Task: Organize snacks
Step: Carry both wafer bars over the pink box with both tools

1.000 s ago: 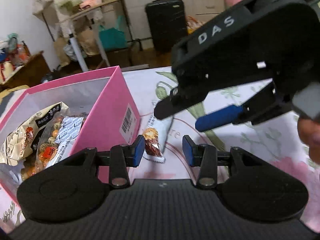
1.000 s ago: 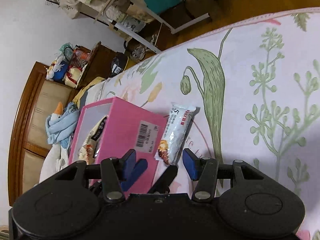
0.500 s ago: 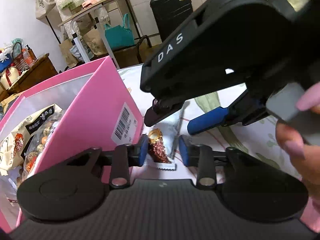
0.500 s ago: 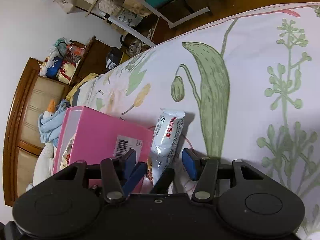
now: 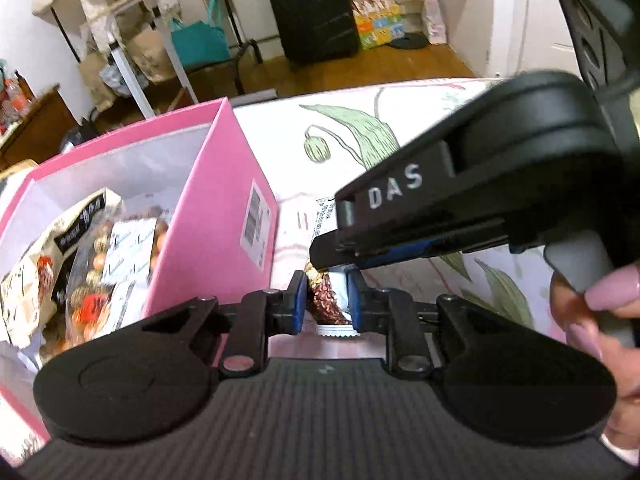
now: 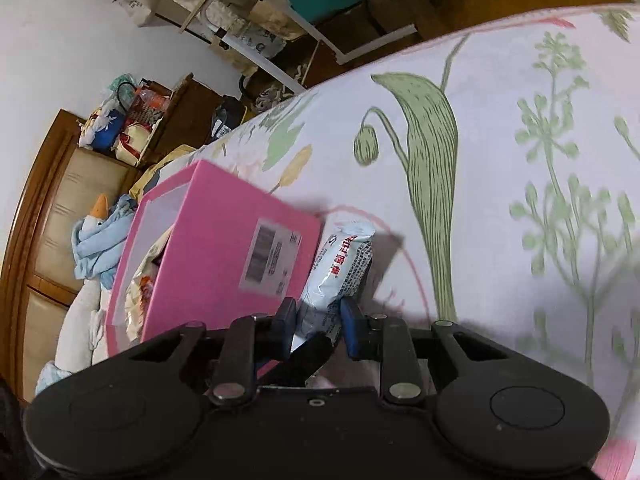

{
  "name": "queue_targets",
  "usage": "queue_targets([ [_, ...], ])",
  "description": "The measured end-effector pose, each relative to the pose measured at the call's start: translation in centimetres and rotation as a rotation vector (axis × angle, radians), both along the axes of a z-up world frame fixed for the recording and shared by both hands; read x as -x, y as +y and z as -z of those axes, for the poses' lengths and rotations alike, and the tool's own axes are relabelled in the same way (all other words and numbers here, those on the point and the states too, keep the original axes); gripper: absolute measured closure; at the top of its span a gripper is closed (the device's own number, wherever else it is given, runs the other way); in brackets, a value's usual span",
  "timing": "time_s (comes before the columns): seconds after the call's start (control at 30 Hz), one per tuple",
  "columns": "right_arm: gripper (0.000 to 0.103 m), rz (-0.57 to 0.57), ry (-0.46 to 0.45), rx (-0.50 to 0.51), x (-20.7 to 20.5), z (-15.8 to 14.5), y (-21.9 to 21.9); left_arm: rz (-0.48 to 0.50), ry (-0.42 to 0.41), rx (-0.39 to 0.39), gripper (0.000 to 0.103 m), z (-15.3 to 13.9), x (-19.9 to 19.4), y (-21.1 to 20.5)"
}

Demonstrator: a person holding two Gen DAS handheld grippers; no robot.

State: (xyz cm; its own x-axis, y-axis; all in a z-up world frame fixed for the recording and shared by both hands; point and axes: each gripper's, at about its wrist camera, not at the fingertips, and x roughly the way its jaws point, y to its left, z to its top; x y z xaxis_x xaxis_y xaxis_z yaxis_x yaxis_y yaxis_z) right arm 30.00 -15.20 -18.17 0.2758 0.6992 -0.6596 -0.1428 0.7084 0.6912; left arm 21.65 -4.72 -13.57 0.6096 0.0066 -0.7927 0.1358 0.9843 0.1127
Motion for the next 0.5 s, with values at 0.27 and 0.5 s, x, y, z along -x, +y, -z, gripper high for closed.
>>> queue_targets([
  [0.27,0.075,0.006,-0.045,-0.072,4.4,-2.5,-0.2,0.049,-0.006,0.055,0.082,-3.1,4.0,2.2],
  [0.5,0.076,0.032,-0.036,-0.099,8.4,-4.7,0.0,0.096,0.003,0.091,0.082,-5.6,7.2,4.3],
])
